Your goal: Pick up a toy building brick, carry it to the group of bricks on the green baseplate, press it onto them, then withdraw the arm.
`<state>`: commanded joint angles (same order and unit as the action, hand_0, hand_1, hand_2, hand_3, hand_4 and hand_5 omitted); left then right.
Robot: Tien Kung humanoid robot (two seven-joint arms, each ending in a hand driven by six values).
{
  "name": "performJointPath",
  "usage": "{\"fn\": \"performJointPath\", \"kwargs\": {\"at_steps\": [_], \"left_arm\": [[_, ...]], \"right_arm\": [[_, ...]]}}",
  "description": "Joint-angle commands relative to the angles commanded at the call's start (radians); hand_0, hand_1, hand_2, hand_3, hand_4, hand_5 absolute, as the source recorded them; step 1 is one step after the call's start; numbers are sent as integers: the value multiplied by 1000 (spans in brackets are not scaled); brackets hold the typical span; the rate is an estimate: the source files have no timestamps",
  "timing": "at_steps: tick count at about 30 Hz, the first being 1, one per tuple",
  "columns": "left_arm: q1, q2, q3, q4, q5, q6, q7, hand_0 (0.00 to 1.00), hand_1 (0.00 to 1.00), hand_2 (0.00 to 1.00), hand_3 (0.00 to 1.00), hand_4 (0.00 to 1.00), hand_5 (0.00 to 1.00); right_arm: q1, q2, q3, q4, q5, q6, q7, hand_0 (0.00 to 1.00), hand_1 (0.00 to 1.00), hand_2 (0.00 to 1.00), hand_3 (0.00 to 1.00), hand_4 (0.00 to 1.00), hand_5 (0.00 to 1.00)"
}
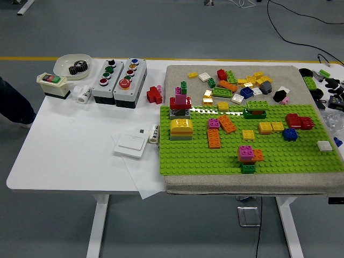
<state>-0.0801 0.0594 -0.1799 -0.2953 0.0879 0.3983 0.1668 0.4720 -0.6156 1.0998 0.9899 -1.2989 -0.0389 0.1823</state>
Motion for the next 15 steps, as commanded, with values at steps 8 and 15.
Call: {"fn": "performJointPath", "kwargs": {"at_steps": [8,15], "left_arm": [[0,1,6,0,-11,1,-4,742,726,723,591,646,668],[2,1,3,0,-7,2,-2,742,726,724,591,646,668]], "right_arm": [[-1,2,0,-20,-184,-4,40,737,730,773,810,998,647],[16,8,-28,-51,-328,-57,115,684,698,757,822,973,400]]}}
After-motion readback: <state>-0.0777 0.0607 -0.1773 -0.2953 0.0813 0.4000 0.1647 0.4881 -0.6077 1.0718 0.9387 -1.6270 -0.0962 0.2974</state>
